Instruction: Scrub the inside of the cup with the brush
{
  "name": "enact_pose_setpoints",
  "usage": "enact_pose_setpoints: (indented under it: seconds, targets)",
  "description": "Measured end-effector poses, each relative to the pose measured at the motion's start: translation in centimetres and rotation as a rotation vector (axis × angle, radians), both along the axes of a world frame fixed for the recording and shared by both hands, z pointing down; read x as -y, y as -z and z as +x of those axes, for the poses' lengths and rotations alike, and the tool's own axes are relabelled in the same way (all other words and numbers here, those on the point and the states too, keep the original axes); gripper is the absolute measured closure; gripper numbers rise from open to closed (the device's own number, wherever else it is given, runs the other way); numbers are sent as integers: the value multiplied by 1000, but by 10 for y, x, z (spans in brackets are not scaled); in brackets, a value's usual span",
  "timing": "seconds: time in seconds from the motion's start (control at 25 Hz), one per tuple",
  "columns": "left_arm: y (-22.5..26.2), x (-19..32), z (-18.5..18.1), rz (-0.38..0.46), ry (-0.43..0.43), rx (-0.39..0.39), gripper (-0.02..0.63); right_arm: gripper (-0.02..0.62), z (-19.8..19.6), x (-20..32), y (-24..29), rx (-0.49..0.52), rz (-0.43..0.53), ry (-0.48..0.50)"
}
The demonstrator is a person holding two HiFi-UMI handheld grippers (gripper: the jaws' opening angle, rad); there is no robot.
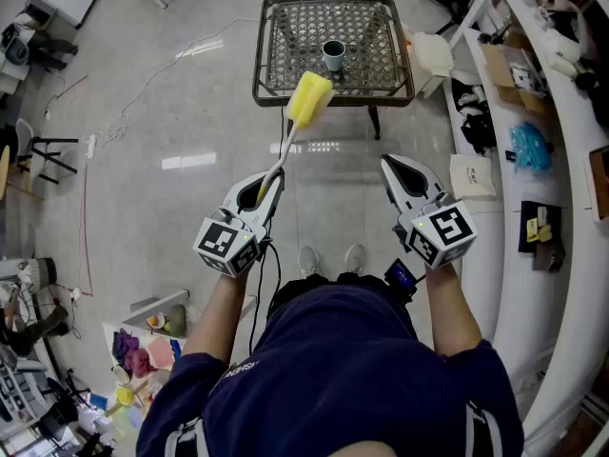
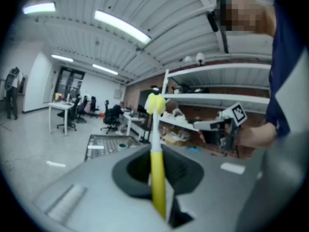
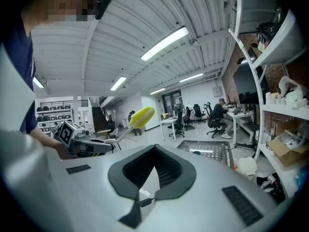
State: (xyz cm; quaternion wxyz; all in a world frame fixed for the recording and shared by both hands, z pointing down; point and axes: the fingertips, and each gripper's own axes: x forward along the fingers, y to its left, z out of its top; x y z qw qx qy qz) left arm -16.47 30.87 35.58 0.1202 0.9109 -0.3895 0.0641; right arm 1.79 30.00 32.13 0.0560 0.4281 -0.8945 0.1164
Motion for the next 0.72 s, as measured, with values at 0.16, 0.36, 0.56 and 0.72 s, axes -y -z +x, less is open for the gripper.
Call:
enact_pose_setpoints:
  seconds: [0.16, 0.36, 0.56, 0.72]
  targets:
    - [-2, -2, 2, 0, 7, 9, 578, 598, 6, -1, -1, -1, -1, 5]
    - [-3, -3, 10, 1, 13, 16, 578, 598, 15, -2, -3, 2, -10, 8]
    - [-6, -7, 19, -3, 9, 14, 578, 598, 19, -2, -10, 7, -28, 14]
    - [-8, -6, 25, -5, 6, 15, 578, 598, 21, 2, -15, 10, -46, 21]
